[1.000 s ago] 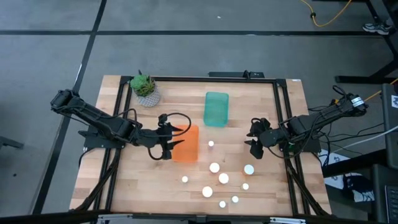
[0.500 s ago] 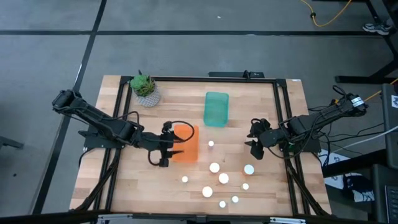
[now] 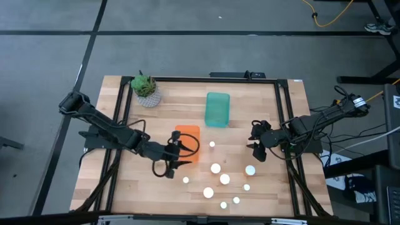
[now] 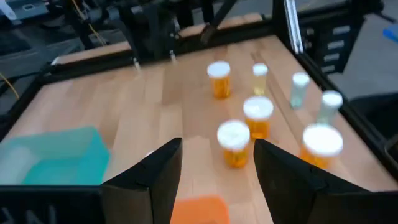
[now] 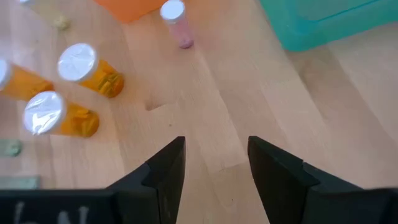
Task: Pick and place medicine bottles into bin by pill shape (circle, oval)
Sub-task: Put the small yellow pill bottle into the orange bin
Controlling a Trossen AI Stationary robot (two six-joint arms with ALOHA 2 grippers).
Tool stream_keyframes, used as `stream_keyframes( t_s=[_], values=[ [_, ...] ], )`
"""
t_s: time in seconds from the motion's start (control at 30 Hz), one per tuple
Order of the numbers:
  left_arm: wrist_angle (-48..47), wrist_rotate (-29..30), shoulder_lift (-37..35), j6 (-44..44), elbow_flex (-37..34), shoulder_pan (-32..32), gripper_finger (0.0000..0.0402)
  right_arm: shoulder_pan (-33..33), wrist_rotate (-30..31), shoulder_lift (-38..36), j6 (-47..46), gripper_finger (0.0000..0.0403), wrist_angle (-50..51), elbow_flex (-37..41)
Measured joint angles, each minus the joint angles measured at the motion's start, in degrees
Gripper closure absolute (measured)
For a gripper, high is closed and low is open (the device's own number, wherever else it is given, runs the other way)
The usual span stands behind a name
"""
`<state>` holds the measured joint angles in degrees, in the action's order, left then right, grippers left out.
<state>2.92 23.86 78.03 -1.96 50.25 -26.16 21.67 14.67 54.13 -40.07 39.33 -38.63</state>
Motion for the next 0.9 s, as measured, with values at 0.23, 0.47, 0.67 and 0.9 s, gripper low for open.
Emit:
stream_keyframes(
  t_s=[0.23, 0.47, 0.67, 0.9],
  values=[
    [-7.5, 0.9, 8.4, -1.3, 11.6, -0.6, 0.0209, 0.0, -4.3, 0.0, 0.1, 0.0226, 0.0, 0.0],
    [-11.7, 2.2, 13.4, -6.2, 20.8, 0.1, 0.0209, 0.0, -7.3, 0.0, 1.7, 0.0226, 0.2, 0.0],
    [-16.5, 6.5, 13.5, -12.4, 23.1, 0.5, 0.0209, 0.0, -7.8, 0.0, 5.7, 0.0226, 2.2, 0.0],
    [-20.3, 7.2, 13.5, -12.9, 23.2, 0.1, 0.0209, 0.0, -7.9, 0.0, 8.6, 0.0226, 2.4, 0.0]
  ],
)
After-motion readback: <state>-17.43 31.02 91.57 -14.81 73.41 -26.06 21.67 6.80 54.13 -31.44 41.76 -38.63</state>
